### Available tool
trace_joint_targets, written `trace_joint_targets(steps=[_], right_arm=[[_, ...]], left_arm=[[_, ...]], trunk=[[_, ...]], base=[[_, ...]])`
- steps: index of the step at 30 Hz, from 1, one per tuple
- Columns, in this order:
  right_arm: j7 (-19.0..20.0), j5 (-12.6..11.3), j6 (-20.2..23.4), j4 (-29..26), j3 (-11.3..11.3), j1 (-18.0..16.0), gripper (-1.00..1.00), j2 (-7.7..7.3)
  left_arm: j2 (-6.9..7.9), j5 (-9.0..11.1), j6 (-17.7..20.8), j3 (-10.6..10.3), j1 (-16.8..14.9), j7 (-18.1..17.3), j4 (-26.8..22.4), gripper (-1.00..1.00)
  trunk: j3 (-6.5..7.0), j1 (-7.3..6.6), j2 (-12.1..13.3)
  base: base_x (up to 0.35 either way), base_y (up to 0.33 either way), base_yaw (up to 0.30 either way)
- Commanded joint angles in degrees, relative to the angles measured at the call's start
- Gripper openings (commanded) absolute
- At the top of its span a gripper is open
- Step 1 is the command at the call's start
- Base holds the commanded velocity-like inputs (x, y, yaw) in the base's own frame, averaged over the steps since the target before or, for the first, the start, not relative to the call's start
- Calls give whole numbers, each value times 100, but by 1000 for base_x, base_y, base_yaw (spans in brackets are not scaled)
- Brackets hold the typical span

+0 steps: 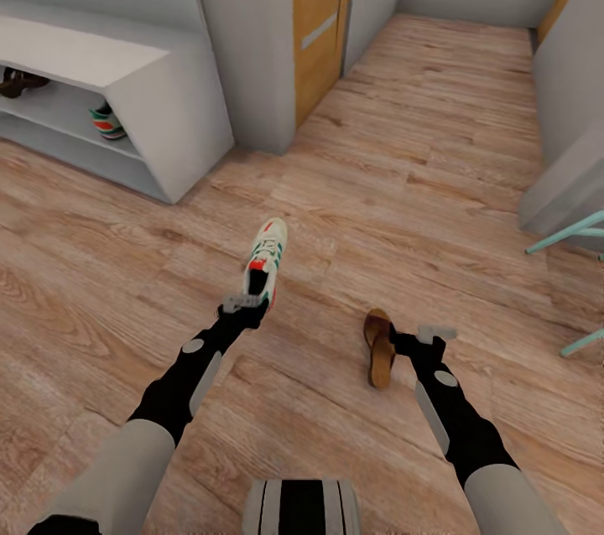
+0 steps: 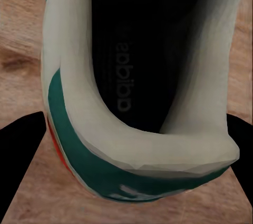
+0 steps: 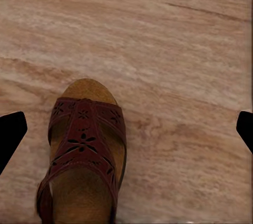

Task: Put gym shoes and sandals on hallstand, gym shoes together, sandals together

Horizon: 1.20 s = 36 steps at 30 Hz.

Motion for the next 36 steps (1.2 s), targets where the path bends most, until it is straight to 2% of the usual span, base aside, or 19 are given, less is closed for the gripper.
trace_joint_targets(steps=[1,5,12,23,36], right_arm=[[-23,-59,21,-11,11,0,100,-3],[-23,-52,21,-11,6,0,100,-5],[-23,-50,21,-18,10,0,100,-3],[-23,-51,21,-19,8,0,100,-5],[-23,-50,21,-19,2,0,100,-12]], left_arm=[[1,54,6,-65,0,-11,-88,-100],[1,59,17,-211,2,-10,-451,-100],[1,69,20,-245,1,-15,-741,-100],[21,70,20,-222,-3,-9,-919,-100],[19,73,20,-224,-3,-8,-924,-100]], trunk=[[-31,1,-3],[-124,12,-8],[-280,30,-17],[-281,30,-17],[-281,30,-17]], base=[[0,0,-52],[0,0,-15],[0,0,-1],[0,0,139],[-99,0,13]])
